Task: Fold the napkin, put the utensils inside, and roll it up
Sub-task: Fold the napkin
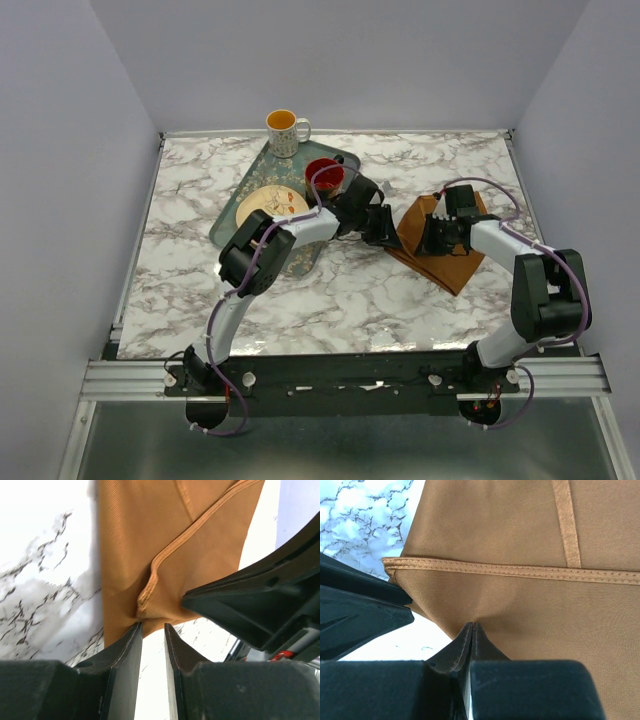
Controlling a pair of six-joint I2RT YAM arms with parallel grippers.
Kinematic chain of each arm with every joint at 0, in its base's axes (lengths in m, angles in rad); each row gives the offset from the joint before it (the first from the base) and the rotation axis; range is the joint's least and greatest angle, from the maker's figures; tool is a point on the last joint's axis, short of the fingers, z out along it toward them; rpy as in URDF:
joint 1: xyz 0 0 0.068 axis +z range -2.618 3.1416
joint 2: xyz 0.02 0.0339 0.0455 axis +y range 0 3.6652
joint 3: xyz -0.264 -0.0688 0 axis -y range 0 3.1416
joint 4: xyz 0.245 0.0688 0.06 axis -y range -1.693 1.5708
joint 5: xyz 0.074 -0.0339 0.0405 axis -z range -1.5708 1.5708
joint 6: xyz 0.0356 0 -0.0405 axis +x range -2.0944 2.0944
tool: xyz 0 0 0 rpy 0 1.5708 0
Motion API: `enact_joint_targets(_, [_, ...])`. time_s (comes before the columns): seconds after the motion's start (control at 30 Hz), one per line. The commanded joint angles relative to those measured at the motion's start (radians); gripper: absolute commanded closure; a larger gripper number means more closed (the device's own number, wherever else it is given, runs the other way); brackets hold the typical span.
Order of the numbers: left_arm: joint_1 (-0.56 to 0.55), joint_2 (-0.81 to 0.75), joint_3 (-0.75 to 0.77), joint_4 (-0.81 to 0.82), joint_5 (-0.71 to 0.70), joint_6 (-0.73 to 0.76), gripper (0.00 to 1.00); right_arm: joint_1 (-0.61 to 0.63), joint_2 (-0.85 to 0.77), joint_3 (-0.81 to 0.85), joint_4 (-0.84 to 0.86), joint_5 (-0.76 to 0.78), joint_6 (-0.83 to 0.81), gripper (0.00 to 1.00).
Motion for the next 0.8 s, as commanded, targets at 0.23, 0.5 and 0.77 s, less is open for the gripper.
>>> enact_joint_targets(0.23, [-0.001,-0.153,0.004,-0.077,-0.031,0.063,0.66,0.007,-0.045,0.061,-0.053,0.030,-0.013,0.80])
enact_joint_targets(0.5, [0.025,-0.248,-0.033,-0.079,-0.034,0.058,0.64,0.021,0.065,0.150,-0.022,-0.056,0.032,0.77])
enact_joint_targets(0.77, [0.055,-0.307,-0.123,-0.046,-0.031,0.056,0.63,0.093,0.129,0.119,0.012,-0.089,0.033,0.78])
